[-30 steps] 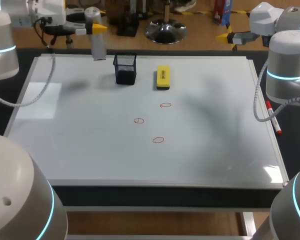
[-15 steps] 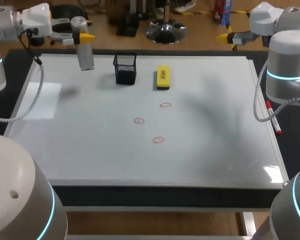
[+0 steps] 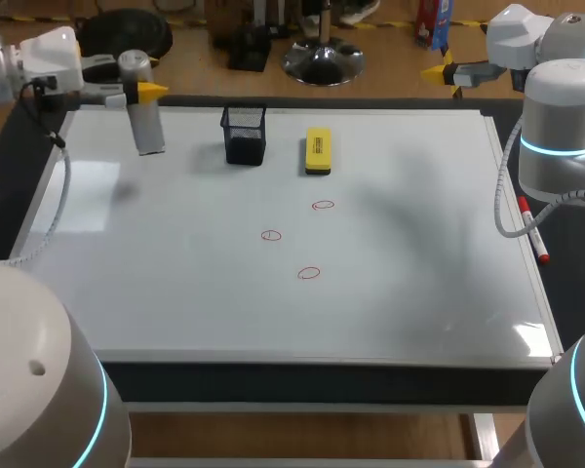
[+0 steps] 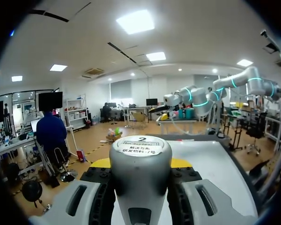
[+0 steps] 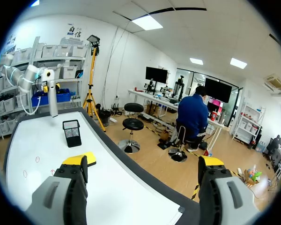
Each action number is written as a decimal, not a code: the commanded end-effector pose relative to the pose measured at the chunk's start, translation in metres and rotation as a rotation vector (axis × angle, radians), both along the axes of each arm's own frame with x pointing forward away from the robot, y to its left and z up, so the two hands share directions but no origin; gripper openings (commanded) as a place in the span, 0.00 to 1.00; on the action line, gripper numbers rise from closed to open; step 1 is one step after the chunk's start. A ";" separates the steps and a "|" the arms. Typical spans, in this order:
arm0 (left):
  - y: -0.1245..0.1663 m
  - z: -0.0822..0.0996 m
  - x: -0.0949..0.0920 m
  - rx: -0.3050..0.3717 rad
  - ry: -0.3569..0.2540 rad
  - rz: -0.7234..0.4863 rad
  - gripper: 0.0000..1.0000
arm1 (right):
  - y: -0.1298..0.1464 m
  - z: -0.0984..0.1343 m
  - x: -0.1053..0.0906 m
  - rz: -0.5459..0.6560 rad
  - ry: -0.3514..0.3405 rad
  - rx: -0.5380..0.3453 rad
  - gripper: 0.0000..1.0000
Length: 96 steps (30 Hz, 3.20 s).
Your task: Pick up the inspection probe, press it on each red-marked spot on the whiteboard one by one, put down the probe, pick up the eraser, and wipe off all the red marks.
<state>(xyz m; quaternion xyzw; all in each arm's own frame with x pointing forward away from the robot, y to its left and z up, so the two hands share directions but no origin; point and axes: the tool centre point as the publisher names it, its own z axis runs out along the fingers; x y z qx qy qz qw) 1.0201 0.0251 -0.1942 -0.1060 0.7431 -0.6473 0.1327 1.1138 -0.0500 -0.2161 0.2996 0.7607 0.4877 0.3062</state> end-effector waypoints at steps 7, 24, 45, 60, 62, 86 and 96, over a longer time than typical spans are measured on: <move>0.010 -0.004 -0.013 0.009 0.002 0.069 0.00 | 0.000 0.000 0.000 0.000 0.000 0.000 1.00; 0.015 -0.007 -0.014 0.013 0.010 0.096 0.00 | 0.000 0.000 0.000 0.000 0.000 0.000 1.00; 0.015 -0.007 -0.014 0.013 0.010 0.096 0.00 | 0.029 -0.023 0.030 0.299 0.225 -0.512 1.00; 0.015 -0.007 -0.014 0.013 0.010 0.096 0.00 | 0.063 -0.047 0.056 0.741 0.358 -1.130 1.00; 0.015 -0.007 -0.014 0.013 0.010 0.096 0.00 | 0.069 -0.049 0.059 0.803 0.352 -1.211 1.00; 0.015 -0.007 -0.014 0.013 0.010 0.096 0.00 | 0.089 -0.072 0.056 1.005 0.317 -1.318 1.00; 0.015 -0.007 -0.014 0.013 0.010 0.096 0.00 | 0.089 -0.072 0.056 1.005 0.317 -1.318 1.00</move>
